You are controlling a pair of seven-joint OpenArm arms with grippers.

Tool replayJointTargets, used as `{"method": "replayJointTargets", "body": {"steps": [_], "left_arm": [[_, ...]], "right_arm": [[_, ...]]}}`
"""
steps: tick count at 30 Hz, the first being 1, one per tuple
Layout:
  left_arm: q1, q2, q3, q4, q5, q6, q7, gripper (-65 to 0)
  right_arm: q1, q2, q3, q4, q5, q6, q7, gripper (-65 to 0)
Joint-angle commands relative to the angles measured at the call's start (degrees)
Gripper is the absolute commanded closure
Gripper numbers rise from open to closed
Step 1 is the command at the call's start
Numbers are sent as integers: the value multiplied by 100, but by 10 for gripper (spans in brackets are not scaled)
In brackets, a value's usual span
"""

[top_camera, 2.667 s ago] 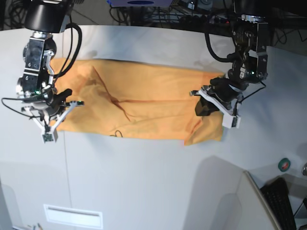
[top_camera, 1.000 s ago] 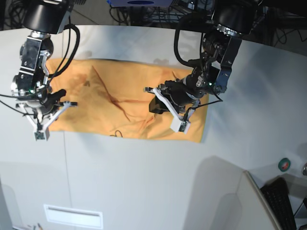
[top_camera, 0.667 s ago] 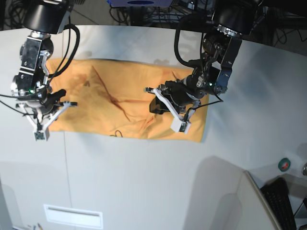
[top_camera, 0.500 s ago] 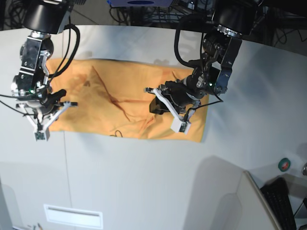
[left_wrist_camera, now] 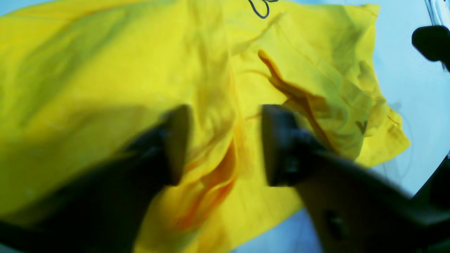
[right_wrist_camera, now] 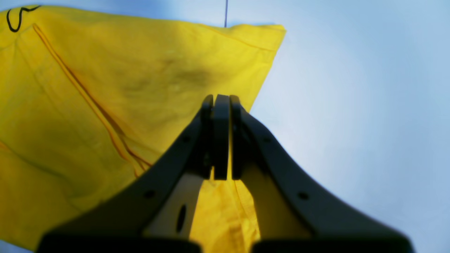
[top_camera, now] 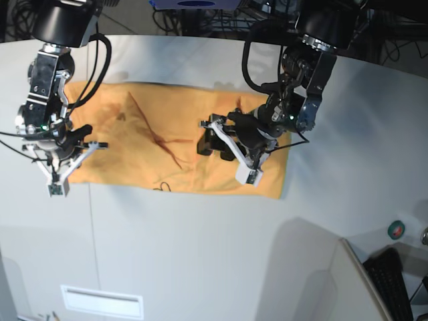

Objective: Layout the t-shirt on the table in an organized manner, then fold the t-shirt properly
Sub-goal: 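Press the folded end down with the left gripper and release it, then grasp the strip ends with both grippers, right at one end, left at the fold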

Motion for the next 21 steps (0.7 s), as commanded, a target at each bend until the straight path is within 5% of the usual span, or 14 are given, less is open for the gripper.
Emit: {"method": "replayJointTargets", "body": {"steps": [1, 7, 12, 14, 17, 18, 19, 21], "left_arm": [[-87, 30, 142, 113, -94, -73, -96, -378], [-280, 47, 1039, 131, -129, -82, -96, -395], [-262, -23, 1056, 492, -129, -82, -96, -354], [-175, -199, 696, 597, -146, -73, -96, -273], [195, -252, -535, 623, -146, -82, -96, -8], [327, -252, -1045, 606, -146, -91, -96, 0], [414, -252, -1449, 606, -146, -91, -96, 0], [555, -278, -2249, 597, -129, -108, -96, 0]], "right_arm": [[113, 37, -1, 81, 25, 11, 105, 0], [113, 37, -1, 81, 25, 11, 114, 0], [157, 55, 122, 90, 25, 11, 105, 0], [236, -15, 518, 125, 140, 20, 96, 0], [429, -68, 1292, 64, 992, 20, -220, 0], [482, 20, 1476, 11, 1300, 20, -440, 0], [508, 99, 1555, -68, 1546, 29, -607, -44], [588, 328, 1626, -332, 2179, 29, -862, -239]]}}
